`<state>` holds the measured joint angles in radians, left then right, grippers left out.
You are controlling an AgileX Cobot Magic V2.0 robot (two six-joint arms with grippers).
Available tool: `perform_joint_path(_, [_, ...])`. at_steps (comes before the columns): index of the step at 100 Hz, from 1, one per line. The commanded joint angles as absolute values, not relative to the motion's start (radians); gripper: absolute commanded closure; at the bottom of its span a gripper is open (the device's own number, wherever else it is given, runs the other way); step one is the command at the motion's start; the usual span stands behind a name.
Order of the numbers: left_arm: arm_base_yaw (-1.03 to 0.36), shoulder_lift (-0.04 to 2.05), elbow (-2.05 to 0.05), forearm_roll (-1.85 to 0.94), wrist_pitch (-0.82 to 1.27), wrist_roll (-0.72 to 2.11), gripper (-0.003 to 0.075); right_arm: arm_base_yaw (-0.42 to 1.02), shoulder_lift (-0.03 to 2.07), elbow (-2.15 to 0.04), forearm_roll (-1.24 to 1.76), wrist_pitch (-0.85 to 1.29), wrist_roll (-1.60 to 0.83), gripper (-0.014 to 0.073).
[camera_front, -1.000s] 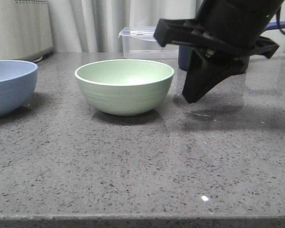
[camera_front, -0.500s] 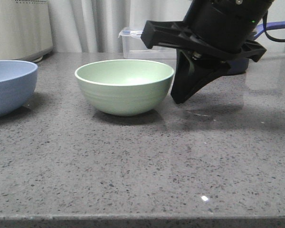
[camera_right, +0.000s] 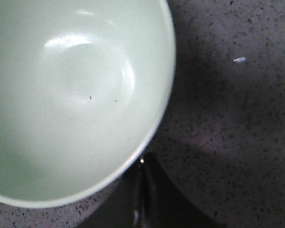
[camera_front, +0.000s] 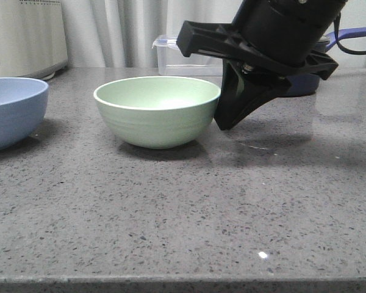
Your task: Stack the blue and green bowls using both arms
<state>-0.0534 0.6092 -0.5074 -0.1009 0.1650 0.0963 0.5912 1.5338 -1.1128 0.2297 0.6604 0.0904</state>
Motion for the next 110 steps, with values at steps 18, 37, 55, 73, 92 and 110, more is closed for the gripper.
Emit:
perform_joint_path(18, [-0.048,0.659,-0.581,-0.132,0.218,0.093,0.0332,0.589,1.502,-1.136,0.245,0.619,0.076,0.0662])
perform_joint_path(37, [-0.048,0.825,-0.712,-0.158,0.412,0.091,0.0335,0.589,1.502,-1.136,0.245,0.62,0.076,0.0662])
perform_joint_path(55, [-0.048,0.995,-0.846,-0.16,0.578,0.071,0.0335,0.589,1.502,-1.136,0.245,0.621,0.076,0.0662])
perform_joint_path(73, [-0.048,1.143,-0.94,-0.16,0.644,0.063,0.0335,0.589,1.502,-1.136,0.245,0.621,0.076,0.0662])
perform_joint_path(92, [-0.048,1.26,-0.998,-0.16,0.692,0.063,0.0334,0.589,1.502,-1.136,0.245,0.621,0.076,0.0662])
perform_joint_path(110, [-0.048,1.332,-1.015,-0.16,0.692,0.063,0.0335,0.589,1.502,-1.136,0.245,0.622,0.076,0.0662])
